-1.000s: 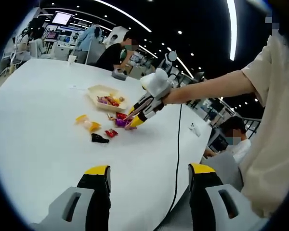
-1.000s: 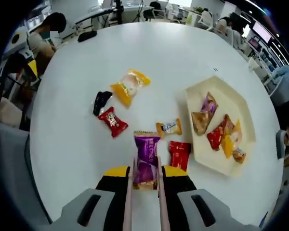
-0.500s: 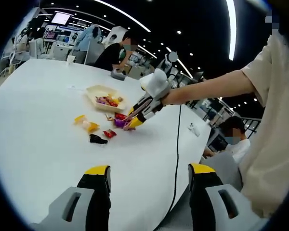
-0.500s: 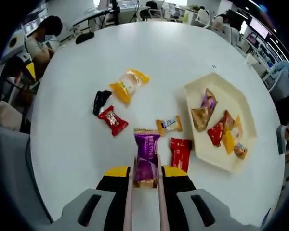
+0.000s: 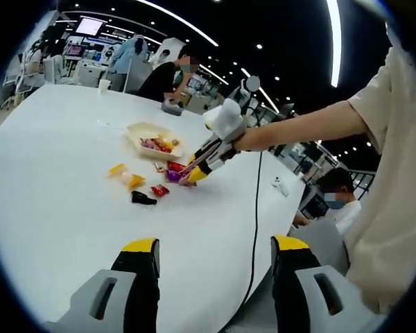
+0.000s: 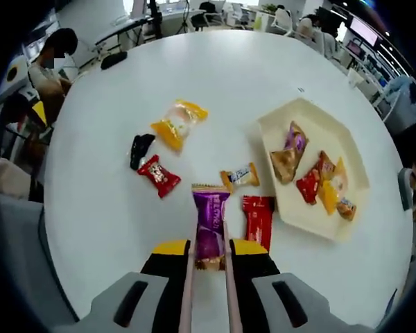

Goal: Place the target food into the container with the food tongs after gripping and lifting it, then release it inside without dropping or visibly crushing the food.

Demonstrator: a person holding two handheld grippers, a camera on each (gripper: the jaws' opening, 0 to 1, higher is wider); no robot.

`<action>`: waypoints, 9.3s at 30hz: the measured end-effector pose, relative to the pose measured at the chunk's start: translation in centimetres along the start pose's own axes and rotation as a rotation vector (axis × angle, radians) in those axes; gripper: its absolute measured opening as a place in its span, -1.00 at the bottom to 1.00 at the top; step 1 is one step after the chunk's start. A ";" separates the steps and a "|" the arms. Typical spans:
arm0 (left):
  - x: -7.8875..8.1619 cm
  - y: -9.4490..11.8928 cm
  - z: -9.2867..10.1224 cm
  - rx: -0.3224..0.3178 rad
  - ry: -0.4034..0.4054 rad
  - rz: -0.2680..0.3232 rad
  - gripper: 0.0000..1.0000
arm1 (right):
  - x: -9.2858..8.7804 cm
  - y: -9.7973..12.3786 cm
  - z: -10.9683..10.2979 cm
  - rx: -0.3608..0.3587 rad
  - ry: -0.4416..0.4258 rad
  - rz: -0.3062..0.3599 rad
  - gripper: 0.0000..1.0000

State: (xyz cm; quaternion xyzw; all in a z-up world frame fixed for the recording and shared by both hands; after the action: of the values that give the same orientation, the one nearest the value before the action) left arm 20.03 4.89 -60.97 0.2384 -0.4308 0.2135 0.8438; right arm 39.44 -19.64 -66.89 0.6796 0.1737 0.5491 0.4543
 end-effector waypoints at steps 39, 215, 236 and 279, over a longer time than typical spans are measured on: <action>0.9 1.4 1.2 -0.051 -0.060 0.025 0.27 | 0.2 3.7 -1.5 -0.072 0.005 -0.005 -0.55; 4.1 2.6 0.7 -0.073 -0.132 0.062 0.25 | 8.3 12.1 4.8 -0.294 0.002 0.175 -0.59; 4.1 2.3 0.1 -0.063 -0.123 0.054 0.25 | 9.2 11.7 7.3 -0.300 0.016 0.179 -0.59; 3.4 2.0 -0.3 -0.047 -0.093 0.046 0.25 | 10.2 10.7 8.6 -0.293 0.050 0.182 -0.60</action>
State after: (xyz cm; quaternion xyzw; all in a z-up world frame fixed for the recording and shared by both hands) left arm 20.89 7.20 -57.88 0.2180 -0.4798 0.2115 0.8231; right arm 47.89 -21.42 -52.09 0.6052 0.0410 0.6242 0.4923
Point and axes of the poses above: the point that each gripper's makers call its tool centre point, and the gripper's own axes: y roughly backward along the fingers, z roughly to its right, x roughly out of its top, the point moved 8 cm from there along y, roughly backward along the fingers, and after that the axes turned 14 degrees about z, right-handed, at the moved point
